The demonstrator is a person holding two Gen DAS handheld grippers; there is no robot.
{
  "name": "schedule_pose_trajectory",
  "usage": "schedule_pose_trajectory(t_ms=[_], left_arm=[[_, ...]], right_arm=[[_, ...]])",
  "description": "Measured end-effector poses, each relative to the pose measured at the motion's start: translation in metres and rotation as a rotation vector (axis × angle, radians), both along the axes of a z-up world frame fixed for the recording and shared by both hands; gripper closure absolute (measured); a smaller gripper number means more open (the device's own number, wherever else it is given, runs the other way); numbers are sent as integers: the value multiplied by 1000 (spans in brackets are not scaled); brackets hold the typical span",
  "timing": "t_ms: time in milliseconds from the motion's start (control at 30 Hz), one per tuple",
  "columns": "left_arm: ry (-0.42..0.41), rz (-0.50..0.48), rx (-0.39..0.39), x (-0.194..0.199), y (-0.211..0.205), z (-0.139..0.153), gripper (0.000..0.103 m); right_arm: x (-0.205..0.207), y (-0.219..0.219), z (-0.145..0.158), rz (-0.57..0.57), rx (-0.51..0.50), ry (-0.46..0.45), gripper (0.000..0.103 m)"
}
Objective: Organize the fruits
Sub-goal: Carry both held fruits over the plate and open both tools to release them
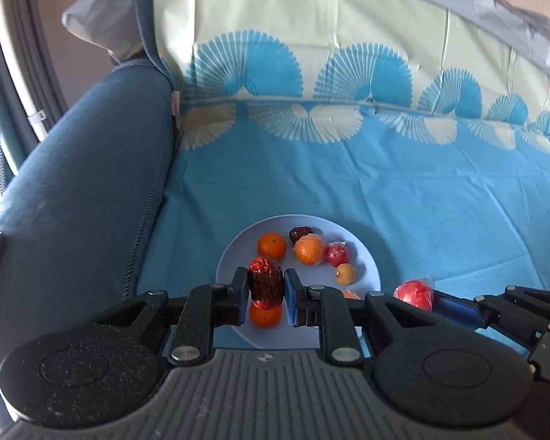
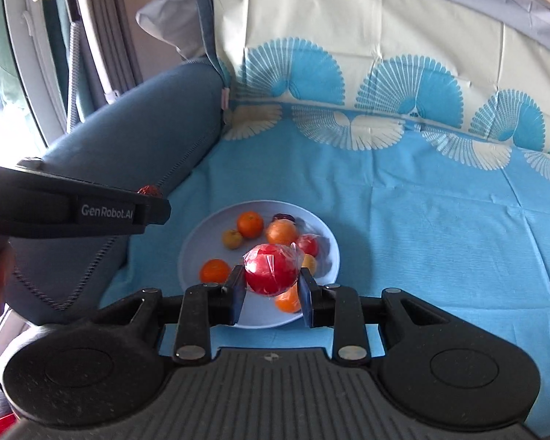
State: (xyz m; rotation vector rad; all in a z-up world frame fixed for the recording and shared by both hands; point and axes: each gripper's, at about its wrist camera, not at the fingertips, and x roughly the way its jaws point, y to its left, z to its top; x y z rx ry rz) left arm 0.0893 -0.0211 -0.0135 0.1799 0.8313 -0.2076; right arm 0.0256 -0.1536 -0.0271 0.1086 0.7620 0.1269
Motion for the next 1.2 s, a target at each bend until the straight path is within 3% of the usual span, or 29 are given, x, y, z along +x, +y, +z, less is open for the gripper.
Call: schedule_pose_trajectory(t_ms=[600, 633, 667, 700, 733, 767, 833, 1000, 1200], left_arm=[[113, 8, 55, 72, -8, -80, 79], [109, 2, 60, 75, -8, -82, 76], [105, -10, 63, 77, -9, -83, 58], [101, -23, 65, 78, -9, -83, 24], [91, -26, 69, 78, -9, -82, 9], [58, -12, 72, 77, -8, -78, 1], [-1, 1, 77, 71, -5, -69, 0], [45, 12, 77, 51, 5, -51, 0], [45, 57, 37, -4, 20, -19, 0]], right_arm=[[75, -1, -66, -1, -63, 86, 71], [78, -1, -69, -2, -71, 88, 70], [81, 0, -71, -2, -74, 90, 70], [83, 1, -74, 0, -77, 91, 69], [86, 1, -75, 4, -82, 93, 60], [88, 2, -76, 14, -84, 95, 52], [89, 2, -75, 23, -96, 97, 21], [66, 1, -57, 36, -104, 97, 9], [9, 0, -27, 38, -106, 74, 3]])
